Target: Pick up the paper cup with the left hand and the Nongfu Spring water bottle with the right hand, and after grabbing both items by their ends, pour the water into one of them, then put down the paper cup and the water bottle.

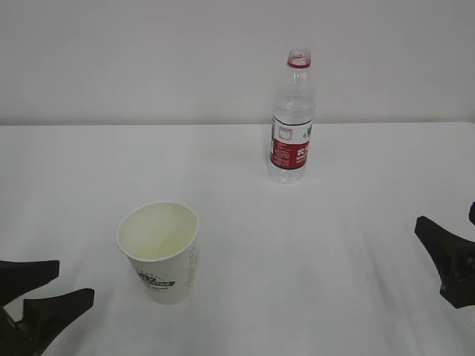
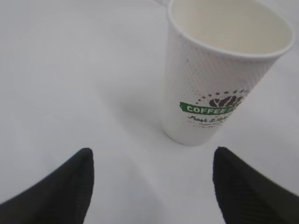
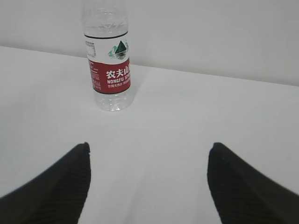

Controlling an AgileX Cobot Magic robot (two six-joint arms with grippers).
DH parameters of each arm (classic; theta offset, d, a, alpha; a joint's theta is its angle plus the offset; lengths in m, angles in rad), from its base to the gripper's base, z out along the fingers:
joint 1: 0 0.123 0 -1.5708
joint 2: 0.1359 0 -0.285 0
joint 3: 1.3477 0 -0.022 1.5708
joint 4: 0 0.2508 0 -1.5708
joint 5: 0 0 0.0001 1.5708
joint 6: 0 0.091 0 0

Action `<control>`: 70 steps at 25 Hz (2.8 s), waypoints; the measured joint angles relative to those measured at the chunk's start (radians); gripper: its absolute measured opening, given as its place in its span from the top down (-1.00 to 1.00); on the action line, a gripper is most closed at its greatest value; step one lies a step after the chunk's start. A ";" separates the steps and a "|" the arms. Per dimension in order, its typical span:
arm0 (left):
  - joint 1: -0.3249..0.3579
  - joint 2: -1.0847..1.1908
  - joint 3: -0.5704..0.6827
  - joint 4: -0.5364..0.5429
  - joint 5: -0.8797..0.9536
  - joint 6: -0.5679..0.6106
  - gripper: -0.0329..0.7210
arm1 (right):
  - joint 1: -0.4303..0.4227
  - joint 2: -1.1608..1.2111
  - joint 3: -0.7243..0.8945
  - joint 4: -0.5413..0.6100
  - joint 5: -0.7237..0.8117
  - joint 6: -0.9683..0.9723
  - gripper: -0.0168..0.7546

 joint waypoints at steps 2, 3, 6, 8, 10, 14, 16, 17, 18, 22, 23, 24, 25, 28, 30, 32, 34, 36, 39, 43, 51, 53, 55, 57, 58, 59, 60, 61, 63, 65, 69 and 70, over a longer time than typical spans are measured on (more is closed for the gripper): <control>0.000 0.000 -0.017 0.020 -0.001 0.000 -0.69 | 0.000 0.000 0.000 -0.005 0.000 0.002 -0.57; 0.000 0.002 -0.026 0.035 -0.001 0.000 -0.70 | 0.000 0.000 0.000 -0.007 0.000 0.005 -0.57; 0.000 0.016 -0.040 0.053 -0.005 0.002 -0.70 | 0.000 0.000 0.000 -0.009 0.000 0.013 -0.56; 0.000 0.030 -0.052 0.060 -0.005 0.004 -0.71 | 0.000 0.000 0.000 -0.011 0.000 0.013 -0.56; 0.000 0.045 -0.062 0.074 -0.005 0.004 -0.71 | 0.000 0.000 0.000 -0.013 0.000 0.013 -0.56; 0.000 0.078 -0.092 0.093 -0.007 0.004 -0.71 | 0.000 0.000 0.000 -0.015 0.000 0.013 -0.56; 0.000 0.093 -0.110 0.095 -0.007 0.004 -0.71 | 0.000 0.000 0.000 -0.015 0.000 0.013 -0.56; 0.000 0.095 -0.118 0.097 -0.007 0.004 -0.71 | 0.000 0.000 0.000 -0.015 0.000 0.013 -0.57; 0.000 0.100 -0.127 0.099 -0.007 0.004 -0.71 | 0.000 0.000 0.000 -0.017 0.000 0.013 -0.57; 0.000 0.100 -0.153 0.110 -0.007 0.004 -0.71 | 0.000 0.000 0.000 -0.019 0.000 0.013 -0.57; 0.000 0.100 -0.160 0.119 -0.007 0.004 -0.71 | 0.000 0.000 0.000 -0.020 0.000 0.013 -0.57; 0.000 0.100 -0.167 0.128 -0.007 0.004 -0.72 | 0.000 0.000 0.000 -0.023 0.000 0.013 -0.57; 0.000 0.100 -0.171 0.137 -0.007 0.004 -0.73 | 0.000 0.000 0.000 -0.023 -0.001 0.013 -0.57; 0.000 0.100 -0.177 0.143 -0.007 0.004 -0.74 | 0.000 0.000 0.000 -0.023 -0.001 0.013 -0.56; 0.000 0.108 -0.178 0.142 -0.007 0.004 -0.74 | 0.000 0.000 0.000 -0.025 -0.001 0.013 -0.56; 0.000 0.127 -0.178 0.146 -0.007 0.004 -0.74 | 0.000 0.000 0.000 -0.025 -0.001 0.013 -0.56; 0.000 0.157 -0.178 0.156 -0.007 0.004 -0.74 | 0.000 0.000 0.000 -0.025 -0.001 0.013 -0.56; 0.000 0.182 -0.185 0.176 -0.007 0.004 -0.75 | 0.000 0.000 0.000 -0.025 -0.001 0.013 -0.56; -0.012 0.194 -0.208 0.189 -0.007 0.004 -0.75 | 0.000 0.000 0.000 -0.025 -0.001 0.013 -0.57; -0.055 0.198 -0.241 0.189 -0.007 0.004 -0.75 | 0.000 0.000 0.000 -0.025 -0.002 0.013 -0.57; -0.069 0.201 -0.280 0.187 -0.007 0.004 -0.75 | 0.000 0.000 0.000 -0.025 -0.002 0.013 -0.57; -0.074 0.201 -0.280 0.187 -0.007 0.004 -0.75 | 0.000 0.000 0.000 -0.025 -0.002 0.013 -0.57; -0.077 0.201 -0.280 0.187 -0.007 0.004 -0.75 | 0.000 0.000 0.000 -0.025 -0.002 0.013 -0.56; -0.078 0.201 -0.280 0.191 -0.007 0.004 -0.75 | 0.000 0.019 0.000 -0.031 -0.005 0.013 -0.56; -0.078 0.201 -0.280 0.191 -0.007 0.004 -0.75 | 0.000 0.034 0.000 -0.040 -0.005 0.013 -0.56; -0.078 0.201 -0.280 0.192 -0.007 0.004 -0.75 | 0.000 0.059 -0.002 -0.050 -0.005 0.013 -0.56; -0.078 0.201 -0.280 0.194 -0.007 0.004 -0.75 | 0.000 0.077 -0.004 -0.056 -0.005 0.013 -0.57; -0.078 0.201 -0.280 0.195 -0.007 0.004 -0.75 | 0.000 0.097 -0.006 -0.058 -0.005 0.013 -0.57; -0.078 0.201 -0.280 0.201 -0.007 0.004 -0.75 | 0.000 0.122 -0.011 -0.062 -0.005 0.013 -0.57; -0.078 0.201 -0.280 0.207 -0.007 0.004 -0.75 | 0.000 0.131 -0.013 -0.065 -0.005 0.013 -0.57; -0.078 0.203 -0.280 0.217 -0.007 0.004 -0.75 | 0.000 0.131 -0.015 -0.067 -0.005 0.013 -0.57; -0.078 0.205 -0.280 0.221 -0.007 0.004 -0.75 | 0.000 0.131 -0.015 -0.067 -0.005 0.013 -0.57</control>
